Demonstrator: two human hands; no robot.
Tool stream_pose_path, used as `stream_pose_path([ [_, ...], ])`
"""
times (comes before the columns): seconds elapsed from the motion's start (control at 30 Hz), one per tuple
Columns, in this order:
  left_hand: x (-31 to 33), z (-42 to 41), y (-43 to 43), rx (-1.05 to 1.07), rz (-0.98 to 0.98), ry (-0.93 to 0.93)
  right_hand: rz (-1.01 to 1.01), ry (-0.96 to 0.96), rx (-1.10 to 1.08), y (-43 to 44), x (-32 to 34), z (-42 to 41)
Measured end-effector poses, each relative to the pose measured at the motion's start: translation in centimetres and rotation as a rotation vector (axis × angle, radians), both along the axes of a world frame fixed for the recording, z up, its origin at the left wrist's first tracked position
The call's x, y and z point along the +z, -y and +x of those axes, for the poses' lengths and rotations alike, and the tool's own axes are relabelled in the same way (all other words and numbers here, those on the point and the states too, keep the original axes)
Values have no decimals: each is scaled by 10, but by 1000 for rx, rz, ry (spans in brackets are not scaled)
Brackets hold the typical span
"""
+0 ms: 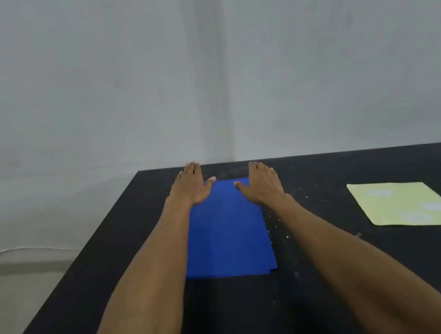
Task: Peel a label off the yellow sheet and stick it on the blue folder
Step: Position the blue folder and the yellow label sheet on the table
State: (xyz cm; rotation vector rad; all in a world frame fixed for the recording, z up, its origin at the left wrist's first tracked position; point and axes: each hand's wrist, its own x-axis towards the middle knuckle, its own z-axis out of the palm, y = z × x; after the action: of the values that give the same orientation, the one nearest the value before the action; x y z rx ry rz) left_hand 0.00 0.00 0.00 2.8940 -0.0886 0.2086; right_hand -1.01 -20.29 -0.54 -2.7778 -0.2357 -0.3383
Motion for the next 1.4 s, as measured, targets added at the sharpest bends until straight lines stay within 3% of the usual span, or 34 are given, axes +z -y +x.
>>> stream_pose_path([
  [0.2,-41,-10,-11,3,16,-109,-2,-65,26,-18,-34,-1],
  [0.47,-83,-8,-16,-8,78,-115,46,-165,78,-36,-78,2],
  [0.7,-92,-7,-7,23,140,-84,0,-144,88,-28,-91,7],
  [1.4,-93,-34,177,-37,102,-58,-19,-107,-40,153,-92,-28],
])
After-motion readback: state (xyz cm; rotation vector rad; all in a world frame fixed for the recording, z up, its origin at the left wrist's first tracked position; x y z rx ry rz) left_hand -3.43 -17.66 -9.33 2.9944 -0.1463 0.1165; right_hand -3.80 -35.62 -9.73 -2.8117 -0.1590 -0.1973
